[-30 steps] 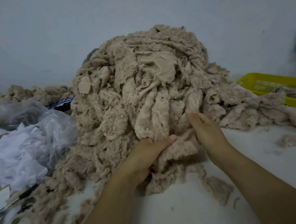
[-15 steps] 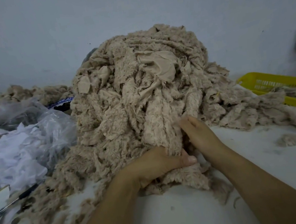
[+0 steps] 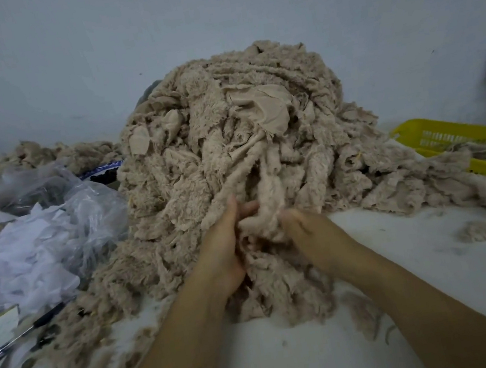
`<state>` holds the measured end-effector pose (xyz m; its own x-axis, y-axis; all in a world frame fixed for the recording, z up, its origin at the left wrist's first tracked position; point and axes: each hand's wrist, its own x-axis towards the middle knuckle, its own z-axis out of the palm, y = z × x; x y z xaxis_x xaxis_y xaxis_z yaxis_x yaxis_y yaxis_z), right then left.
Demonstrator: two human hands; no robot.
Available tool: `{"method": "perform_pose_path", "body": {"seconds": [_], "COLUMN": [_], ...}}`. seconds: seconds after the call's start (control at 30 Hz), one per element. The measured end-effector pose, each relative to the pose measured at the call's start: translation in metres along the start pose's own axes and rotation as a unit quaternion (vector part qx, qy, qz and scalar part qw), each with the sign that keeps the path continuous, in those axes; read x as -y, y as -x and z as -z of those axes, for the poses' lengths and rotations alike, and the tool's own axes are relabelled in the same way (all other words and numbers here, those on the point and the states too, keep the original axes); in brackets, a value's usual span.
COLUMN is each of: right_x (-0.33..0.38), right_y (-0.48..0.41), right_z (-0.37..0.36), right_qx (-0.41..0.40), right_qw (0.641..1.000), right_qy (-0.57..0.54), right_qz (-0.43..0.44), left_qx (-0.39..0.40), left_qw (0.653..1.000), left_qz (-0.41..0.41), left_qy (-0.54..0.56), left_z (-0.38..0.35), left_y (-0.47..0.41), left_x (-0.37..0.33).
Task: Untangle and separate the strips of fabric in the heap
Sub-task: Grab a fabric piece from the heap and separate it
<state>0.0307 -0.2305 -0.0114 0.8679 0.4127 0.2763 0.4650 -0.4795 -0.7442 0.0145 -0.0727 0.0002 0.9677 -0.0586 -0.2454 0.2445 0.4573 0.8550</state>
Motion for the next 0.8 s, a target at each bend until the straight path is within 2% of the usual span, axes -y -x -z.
{"method": "perform_pose_path", "body": {"seconds": [0.1, 0.17, 0.27, 0.37, 0.43, 0.53, 0.6, 0.67, 0.73, 0.8], "right_x": [0.002, -0.002, -0.005, -0.004, -0.005, -0.006, -0.004, -0.002, 0.003, 0.002], "right_y": [0.003, 0.005, 0.007, 0.002, -0.002, -0.005, -0.005, -0.007, -0.007, -0.007], "right_z": [-0.018, -0.024, -0.019, -0.009, -0.005, -0.004, -0.001, 0.003, 0.007, 0.009], "right_qx": [0.120, 0.133, 0.096, -0.024, -0.053, -0.022, -0.031, -0.044, -0.044, -0.046], "right_qw": [0.987, 0.985, 0.995, 0.982, 0.957, 0.915, 0.880, 0.827, 0.772, 0.744], "right_qy": [0.079, 0.072, -0.043, -0.155, -0.245, -0.361, -0.435, -0.520, -0.595, -0.629], "right_qz": [0.073, 0.086, 0.003, -0.105, -0.149, -0.178, -0.189, -0.210, -0.219, -0.222], "left_qx": [0.033, 0.024, -0.016, 0.009, 0.028, 0.055, 0.061, 0.062, 0.071, 0.082], "left_qw": [0.999, 1.000, 0.999, 0.996, 0.978, 0.934, 0.927, 0.923, 0.933, 0.944], "left_qz": [0.025, 0.015, -0.027, -0.065, -0.083, -0.112, -0.112, -0.118, -0.122, -0.123], "left_qy": [-0.012, 0.004, 0.026, -0.062, -0.189, -0.335, -0.353, -0.361, -0.332, -0.296], "left_z": [0.003, 0.003, 0.003, 0.000, -0.006, -0.010, -0.011, -0.010, -0.010, -0.011], "left_y": [0.000, -0.001, -0.002, -0.001, 0.003, 0.006, 0.007, 0.008, 0.007, 0.006], "left_x": [0.002, 0.002, 0.001, 0.007, 0.013, 0.019, 0.018, 0.017, 0.017, 0.017]}}
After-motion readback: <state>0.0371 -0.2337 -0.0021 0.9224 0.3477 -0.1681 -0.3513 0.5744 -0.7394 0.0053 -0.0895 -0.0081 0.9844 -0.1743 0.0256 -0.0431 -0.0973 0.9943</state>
